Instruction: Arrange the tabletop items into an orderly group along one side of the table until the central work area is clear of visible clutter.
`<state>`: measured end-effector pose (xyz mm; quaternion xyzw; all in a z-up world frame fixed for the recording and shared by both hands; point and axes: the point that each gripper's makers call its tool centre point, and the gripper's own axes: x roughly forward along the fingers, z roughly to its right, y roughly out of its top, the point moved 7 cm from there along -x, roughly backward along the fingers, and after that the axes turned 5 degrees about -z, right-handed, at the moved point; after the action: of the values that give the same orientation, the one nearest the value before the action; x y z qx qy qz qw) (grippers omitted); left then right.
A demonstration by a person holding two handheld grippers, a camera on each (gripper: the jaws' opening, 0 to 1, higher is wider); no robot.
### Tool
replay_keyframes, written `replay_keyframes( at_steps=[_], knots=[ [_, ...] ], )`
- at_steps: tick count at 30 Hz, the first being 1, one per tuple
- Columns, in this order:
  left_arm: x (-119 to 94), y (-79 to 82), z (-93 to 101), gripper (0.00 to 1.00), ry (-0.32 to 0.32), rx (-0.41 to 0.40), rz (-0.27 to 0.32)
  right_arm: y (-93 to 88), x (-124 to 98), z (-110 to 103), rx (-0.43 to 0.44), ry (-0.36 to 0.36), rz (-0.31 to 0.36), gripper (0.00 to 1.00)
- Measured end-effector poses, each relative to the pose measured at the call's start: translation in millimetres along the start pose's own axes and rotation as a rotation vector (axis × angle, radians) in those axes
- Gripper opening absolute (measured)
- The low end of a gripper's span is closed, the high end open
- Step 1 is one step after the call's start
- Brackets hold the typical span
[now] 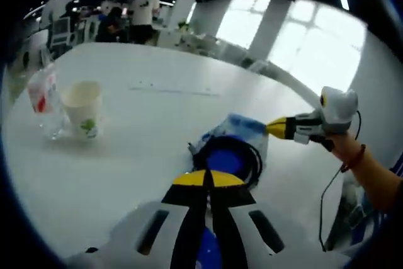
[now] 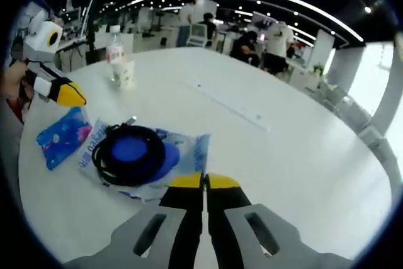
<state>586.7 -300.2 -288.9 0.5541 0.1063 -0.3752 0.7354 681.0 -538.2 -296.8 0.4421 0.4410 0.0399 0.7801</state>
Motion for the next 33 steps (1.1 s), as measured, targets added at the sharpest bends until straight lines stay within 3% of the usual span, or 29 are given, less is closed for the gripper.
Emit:
replay_keyframes(
  at_steps=[9, 17, 22, 29, 33],
  knots=[
    [2, -7.3, 4.2, 0.0, -0.01, -0.048, -0.014, -9.7, 5, 3, -0.015, 0.006, -0.058, 0.01],
    [4, -21.3, 8.5, 0.0, -0.017, -0.077, -0.036, -22.4, 8, 3, 0.027, 0.016, -0.108, 0.02],
    [7, -28.5, 14.1, 0.13, -0.025, -0.064, -0.061, -28.5, 8, 4, 0.061, 0.014, -0.142, 0.04],
    [13, -36.6, 16.9, 0.29, -0.008, -0.086, -0.082, -21.7, 8, 11, 0.099, 0.001, -0.135, 0.23],
    [16, -43.6, 17.6, 0.31, 0.01, -0.086, -0.095, -19.5, 14, 12, 0.144, 0.03, -0.131, 0.33]
  ],
)
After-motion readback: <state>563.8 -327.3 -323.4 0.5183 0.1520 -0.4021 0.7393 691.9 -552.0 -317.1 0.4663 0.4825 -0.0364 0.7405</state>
